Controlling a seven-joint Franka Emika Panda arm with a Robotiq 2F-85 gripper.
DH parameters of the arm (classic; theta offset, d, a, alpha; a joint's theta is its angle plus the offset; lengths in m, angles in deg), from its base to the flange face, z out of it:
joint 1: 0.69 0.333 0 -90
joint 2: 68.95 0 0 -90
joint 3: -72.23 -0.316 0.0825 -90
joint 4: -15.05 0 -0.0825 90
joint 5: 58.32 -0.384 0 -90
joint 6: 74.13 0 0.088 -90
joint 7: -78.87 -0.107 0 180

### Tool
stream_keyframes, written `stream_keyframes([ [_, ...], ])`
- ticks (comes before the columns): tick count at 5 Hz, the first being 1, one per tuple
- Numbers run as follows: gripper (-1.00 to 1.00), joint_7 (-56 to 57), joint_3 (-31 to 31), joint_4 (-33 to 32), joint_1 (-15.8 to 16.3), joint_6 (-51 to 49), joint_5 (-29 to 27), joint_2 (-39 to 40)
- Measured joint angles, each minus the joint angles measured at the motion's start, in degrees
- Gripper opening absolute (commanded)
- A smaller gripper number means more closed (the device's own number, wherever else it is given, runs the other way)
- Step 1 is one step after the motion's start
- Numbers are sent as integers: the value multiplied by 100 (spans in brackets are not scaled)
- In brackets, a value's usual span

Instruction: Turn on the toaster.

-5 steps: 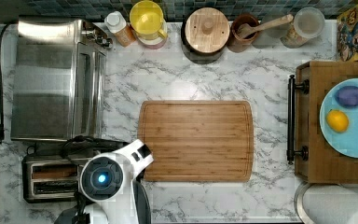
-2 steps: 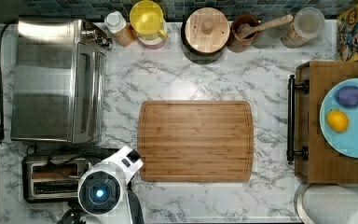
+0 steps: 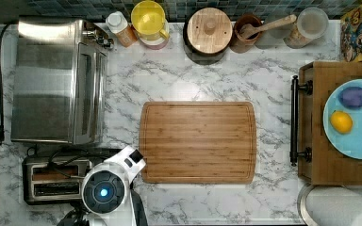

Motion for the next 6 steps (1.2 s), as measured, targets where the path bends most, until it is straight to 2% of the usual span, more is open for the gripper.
stream_keyframes([
  [1,-100,0,11,0,28,-31,-134,158],
  [2,-100,55,-10,0,111,-59,-551,277],
  [3,-100,76,-138,0,123,-45,-582,351],
  [6,-100,-64,-401,0,101,199,21,371],
])
